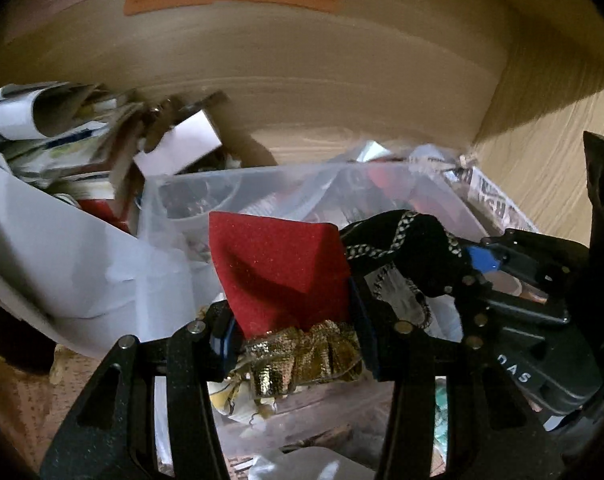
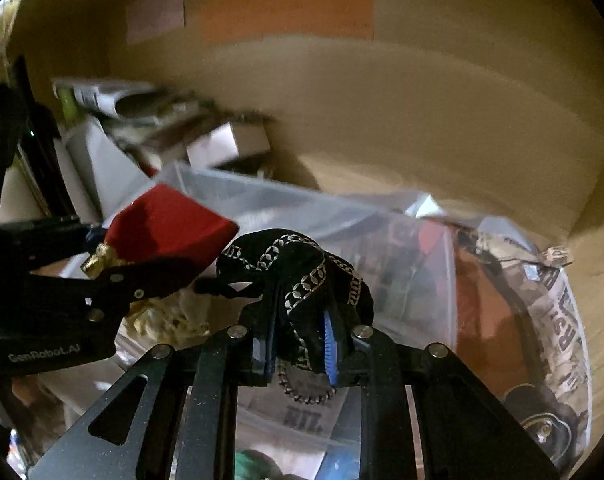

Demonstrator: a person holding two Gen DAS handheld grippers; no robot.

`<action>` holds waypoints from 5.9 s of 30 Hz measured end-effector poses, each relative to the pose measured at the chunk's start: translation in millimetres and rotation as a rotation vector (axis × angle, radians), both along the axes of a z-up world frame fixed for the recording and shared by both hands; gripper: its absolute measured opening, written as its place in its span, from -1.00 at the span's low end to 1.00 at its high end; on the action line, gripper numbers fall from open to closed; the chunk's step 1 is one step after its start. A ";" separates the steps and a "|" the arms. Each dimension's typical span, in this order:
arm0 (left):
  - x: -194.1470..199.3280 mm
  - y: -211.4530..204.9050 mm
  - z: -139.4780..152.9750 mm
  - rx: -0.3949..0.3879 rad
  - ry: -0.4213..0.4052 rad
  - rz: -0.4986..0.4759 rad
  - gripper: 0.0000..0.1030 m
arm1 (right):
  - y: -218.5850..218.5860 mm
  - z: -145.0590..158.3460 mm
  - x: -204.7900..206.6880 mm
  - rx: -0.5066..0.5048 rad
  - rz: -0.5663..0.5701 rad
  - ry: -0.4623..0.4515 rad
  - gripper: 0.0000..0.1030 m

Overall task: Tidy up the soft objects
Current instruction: 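Carry both pouches into the clear box and open both tools, then grasp the white cloth with the left tool while the right tool grasps the green glove, then lower the cloth and glove into the clear box and open both tools, then grasp the yellow sponge with the right tool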

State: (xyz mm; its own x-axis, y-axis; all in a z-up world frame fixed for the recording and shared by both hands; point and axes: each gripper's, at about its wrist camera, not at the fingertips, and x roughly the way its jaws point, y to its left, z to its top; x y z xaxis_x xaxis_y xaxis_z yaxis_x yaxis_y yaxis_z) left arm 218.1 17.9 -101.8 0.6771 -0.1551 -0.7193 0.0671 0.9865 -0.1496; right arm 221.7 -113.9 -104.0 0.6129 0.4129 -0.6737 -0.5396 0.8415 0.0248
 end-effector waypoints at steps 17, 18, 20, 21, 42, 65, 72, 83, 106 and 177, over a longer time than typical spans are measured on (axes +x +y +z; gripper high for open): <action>-53.4 17.5 44.0 -0.017 -0.154 0.025 0.56 | -29.5 35.2 -35.0 0.055 -0.009 -0.108 0.39; -57.2 17.4 46.4 -0.014 -0.165 0.027 0.58 | -33.0 39.1 -40.8 0.066 -0.010 -0.120 0.43; -71.4 17.3 52.0 -0.001 -0.195 0.034 0.70 | -39.2 44.5 -51.3 0.087 -0.013 -0.141 0.55; -79.1 16.9 54.0 0.006 -0.209 0.036 0.73 | -41.8 46.4 -56.0 0.095 -0.016 -0.151 0.61; -132.2 10.3 -18.0 0.002 -0.079 0.026 0.92 | -47.2 -15.3 -111.9 0.124 -0.015 0.022 0.61; -126.7 7.2 -47.9 -0.038 -0.047 0.023 0.03 | -47.0 -51.3 -118.1 0.117 -0.007 0.113 -0.54; -140.0 14.1 -31.6 -0.024 -0.105 0.062 -0.15 | -51.2 -39.4 -120.9 0.147 -0.013 0.075 -0.58; -151.0 15.1 20.1 -0.007 -0.250 0.071 -0.15 | -61.6 10.9 -120.4 0.220 -0.031 -0.075 -0.58; -69.2 4.3 61.5 -0.004 -0.291 0.064 -0.14 | -58.5 56.1 -52.3 0.245 -0.080 -0.200 -0.56; -112.1 -12.0 -52.6 0.051 0.056 -0.051 0.95 | -103.8 -42.9 -75.2 0.055 -0.225 0.057 0.82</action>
